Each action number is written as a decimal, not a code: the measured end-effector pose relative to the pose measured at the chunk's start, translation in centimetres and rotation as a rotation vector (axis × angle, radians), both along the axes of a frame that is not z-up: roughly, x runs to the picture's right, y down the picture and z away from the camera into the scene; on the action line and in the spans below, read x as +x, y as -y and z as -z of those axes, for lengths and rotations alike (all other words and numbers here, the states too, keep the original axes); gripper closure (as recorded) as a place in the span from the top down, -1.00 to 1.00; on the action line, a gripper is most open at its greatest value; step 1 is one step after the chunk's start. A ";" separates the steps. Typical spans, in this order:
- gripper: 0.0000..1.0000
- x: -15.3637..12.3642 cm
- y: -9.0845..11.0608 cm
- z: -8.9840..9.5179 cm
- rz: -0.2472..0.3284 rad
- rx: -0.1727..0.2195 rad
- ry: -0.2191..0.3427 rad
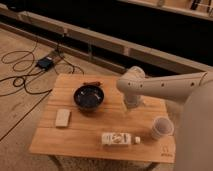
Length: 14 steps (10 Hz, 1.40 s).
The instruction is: Place the ceramic cup in the ceramic bowl
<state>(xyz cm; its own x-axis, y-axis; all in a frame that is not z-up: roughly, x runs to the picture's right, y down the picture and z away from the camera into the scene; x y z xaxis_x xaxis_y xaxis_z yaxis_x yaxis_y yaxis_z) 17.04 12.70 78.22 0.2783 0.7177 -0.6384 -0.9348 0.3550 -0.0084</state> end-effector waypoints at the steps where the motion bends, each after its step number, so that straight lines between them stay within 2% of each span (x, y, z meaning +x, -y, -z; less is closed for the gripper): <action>1: 0.60 0.9 0.6 0.9 -0.017 0.018 -0.042; 4: 0.60 2.5 0.3 2.9 -0.076 0.047 -0.128; 6: 0.60 3.5 -0.9 4.4 -0.136 0.061 -0.171; 9: 0.60 5.6 -3.1 5.5 -0.236 0.073 -0.211; 11: 0.60 6.9 -4.5 5.4 -0.301 0.070 -0.216; 12: 0.60 7.6 -5.5 4.9 -0.342 0.059 -0.207; 14: 0.60 7.9 -6.4 3.5 -0.382 0.044 -0.186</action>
